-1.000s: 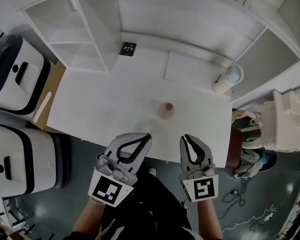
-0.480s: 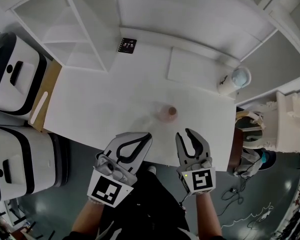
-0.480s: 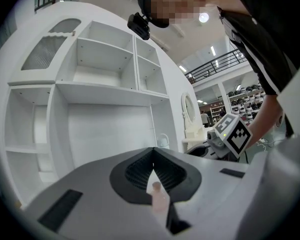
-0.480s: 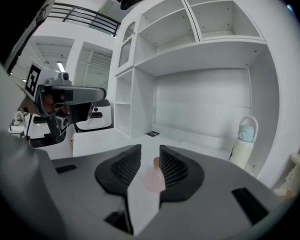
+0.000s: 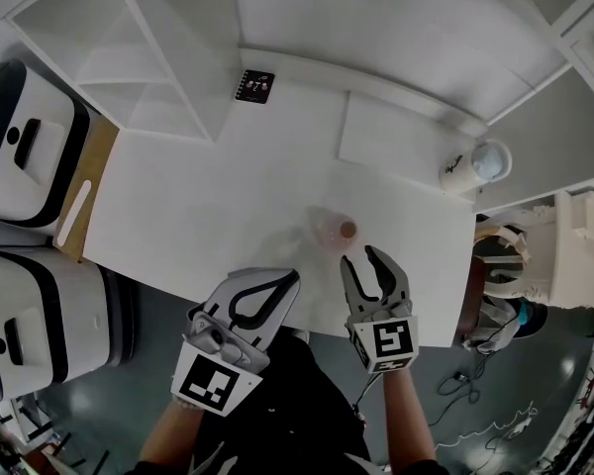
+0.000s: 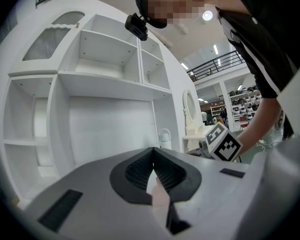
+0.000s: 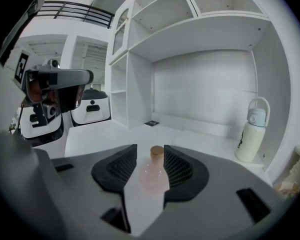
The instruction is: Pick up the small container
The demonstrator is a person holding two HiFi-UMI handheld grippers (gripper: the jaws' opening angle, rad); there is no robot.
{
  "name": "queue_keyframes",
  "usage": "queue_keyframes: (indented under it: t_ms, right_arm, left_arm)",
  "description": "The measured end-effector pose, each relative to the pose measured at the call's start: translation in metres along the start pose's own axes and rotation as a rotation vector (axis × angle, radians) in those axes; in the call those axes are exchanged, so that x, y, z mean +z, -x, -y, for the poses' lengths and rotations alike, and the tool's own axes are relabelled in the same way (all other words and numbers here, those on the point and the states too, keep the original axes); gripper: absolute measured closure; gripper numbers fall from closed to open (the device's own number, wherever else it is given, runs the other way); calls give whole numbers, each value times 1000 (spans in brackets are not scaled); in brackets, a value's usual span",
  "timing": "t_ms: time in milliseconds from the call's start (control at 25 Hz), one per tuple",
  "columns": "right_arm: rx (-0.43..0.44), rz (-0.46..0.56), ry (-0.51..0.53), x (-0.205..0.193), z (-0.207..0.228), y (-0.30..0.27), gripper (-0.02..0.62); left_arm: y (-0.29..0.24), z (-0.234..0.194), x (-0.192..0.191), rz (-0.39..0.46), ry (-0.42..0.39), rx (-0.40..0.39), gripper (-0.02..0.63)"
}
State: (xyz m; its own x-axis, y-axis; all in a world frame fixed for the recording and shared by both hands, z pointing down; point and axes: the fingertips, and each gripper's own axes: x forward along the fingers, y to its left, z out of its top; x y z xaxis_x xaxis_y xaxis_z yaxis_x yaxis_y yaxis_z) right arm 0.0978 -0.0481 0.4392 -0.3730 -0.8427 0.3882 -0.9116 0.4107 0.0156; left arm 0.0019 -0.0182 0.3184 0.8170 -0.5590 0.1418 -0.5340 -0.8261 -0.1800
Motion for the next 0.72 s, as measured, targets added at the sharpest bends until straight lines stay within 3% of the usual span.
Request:
queue_keyframes:
  t_ms: [720]
  right_arm:
    - [-29,-79,-18,-30,15,-59,439]
  left_arm:
    - [-1,-22,-23,-55,26,13,604]
